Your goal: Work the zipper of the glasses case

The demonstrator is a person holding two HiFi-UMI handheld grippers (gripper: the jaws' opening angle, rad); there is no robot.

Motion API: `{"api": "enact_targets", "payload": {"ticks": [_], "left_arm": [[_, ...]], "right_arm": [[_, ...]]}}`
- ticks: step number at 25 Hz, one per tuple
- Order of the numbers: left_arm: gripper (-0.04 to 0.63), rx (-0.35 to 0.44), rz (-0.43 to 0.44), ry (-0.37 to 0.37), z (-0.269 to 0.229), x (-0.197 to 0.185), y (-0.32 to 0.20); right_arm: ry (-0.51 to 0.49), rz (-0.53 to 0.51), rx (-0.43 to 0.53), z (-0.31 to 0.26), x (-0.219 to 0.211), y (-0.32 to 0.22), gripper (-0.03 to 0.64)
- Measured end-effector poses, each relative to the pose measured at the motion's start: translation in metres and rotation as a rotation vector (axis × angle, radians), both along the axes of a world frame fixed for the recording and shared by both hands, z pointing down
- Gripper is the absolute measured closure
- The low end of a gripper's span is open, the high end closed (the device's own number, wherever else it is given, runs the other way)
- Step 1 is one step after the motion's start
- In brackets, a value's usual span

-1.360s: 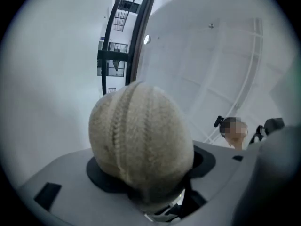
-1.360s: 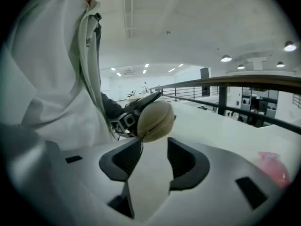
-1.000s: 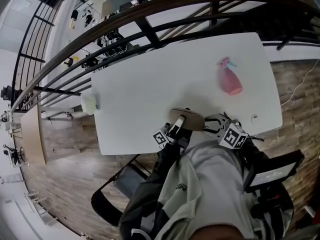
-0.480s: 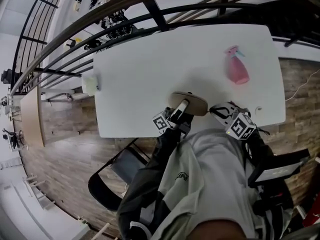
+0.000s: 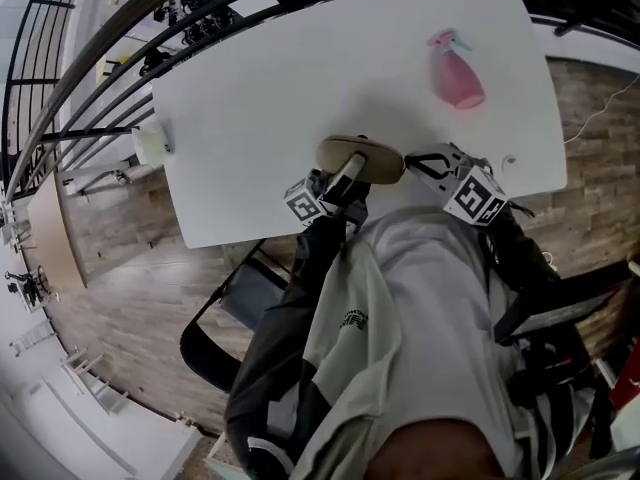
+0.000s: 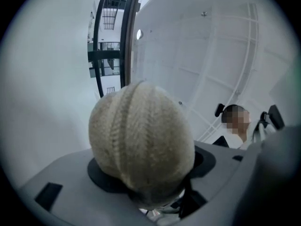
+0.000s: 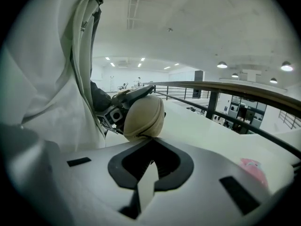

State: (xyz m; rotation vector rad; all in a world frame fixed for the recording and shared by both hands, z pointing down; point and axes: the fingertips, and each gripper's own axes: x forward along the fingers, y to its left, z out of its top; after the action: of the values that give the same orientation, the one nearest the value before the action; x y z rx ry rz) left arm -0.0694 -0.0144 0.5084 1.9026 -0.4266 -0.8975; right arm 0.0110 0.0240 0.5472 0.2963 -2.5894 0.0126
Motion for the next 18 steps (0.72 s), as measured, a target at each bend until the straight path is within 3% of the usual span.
{"api": "enact_targets", "payload": {"ticks": [4,11,18], "left_arm": [[0.282,0.029,0.053,-0.072,-0.001,0.012,0.008],[0.282,0.034,0.046,-0.081,-0.002,0.005,0.009],[0.282,0.060,0.101,-0.167,-0.004,0.019,0.007]], "right_arm": [[-0.036,0.008,-0.009,-0.003,-0.002,-0.002,0.623],[-0.053,0.012,0.014,-0.014,-0.001,-0.016,0.623],[-0.020,0.000,0.032,-0.012,-0.004,-0.028,0.623]]}}
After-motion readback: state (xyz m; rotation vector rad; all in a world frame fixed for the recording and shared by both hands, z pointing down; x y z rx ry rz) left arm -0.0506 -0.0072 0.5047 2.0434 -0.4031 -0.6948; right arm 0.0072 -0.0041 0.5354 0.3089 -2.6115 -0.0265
